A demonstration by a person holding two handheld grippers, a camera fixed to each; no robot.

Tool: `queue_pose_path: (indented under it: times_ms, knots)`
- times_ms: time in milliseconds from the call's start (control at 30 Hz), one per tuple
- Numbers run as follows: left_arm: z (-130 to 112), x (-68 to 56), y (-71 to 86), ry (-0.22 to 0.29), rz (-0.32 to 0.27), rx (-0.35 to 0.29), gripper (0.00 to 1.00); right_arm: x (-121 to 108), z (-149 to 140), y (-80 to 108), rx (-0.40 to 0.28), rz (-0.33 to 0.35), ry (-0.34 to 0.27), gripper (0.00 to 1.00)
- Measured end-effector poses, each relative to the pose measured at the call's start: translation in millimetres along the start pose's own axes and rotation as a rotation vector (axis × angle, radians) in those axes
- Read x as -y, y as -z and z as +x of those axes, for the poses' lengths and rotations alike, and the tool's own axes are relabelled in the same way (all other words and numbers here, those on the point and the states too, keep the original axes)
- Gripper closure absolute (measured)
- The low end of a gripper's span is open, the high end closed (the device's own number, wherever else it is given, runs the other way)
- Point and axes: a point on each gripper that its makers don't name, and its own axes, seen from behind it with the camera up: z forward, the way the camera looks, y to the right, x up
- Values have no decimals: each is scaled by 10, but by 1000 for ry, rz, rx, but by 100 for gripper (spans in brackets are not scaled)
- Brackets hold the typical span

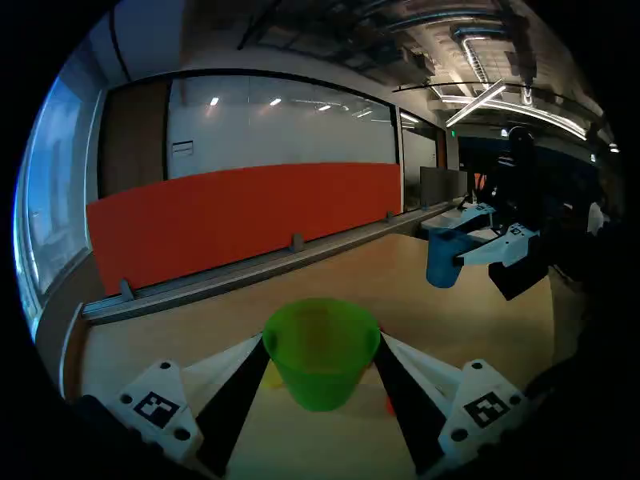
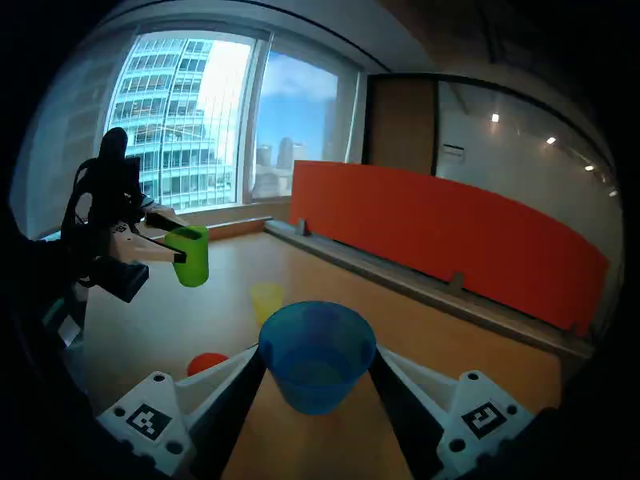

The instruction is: Pour water

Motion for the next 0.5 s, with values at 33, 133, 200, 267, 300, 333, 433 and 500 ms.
queue_pose_path:
  times_ms: [33,133,200,267,300,333,433,500]
  knots:
    - [29,-14,12,1,0,-9,12,12,25,22,-7,0,1,10]
    - [99,-58,45,7,-2,-34,12,44,91,75,-26,1,2,10]
    - [136,-85,64,11,-3,-47,12,64,133,104,-38,2,1,10]
    - [172,-110,84,15,-4,-59,12,85,179,131,-51,3,-1,10]
    - [186,-118,92,17,-4,-65,12,94,197,142,-58,4,-1,10]
    - [203,-127,102,18,-4,-72,12,105,218,153,-65,5,-2,10]
    - [237,-148,121,25,-5,-86,12,124,266,179,-84,5,-3,10]
    - [255,-160,127,29,-7,-94,12,134,295,192,-96,5,-5,10]
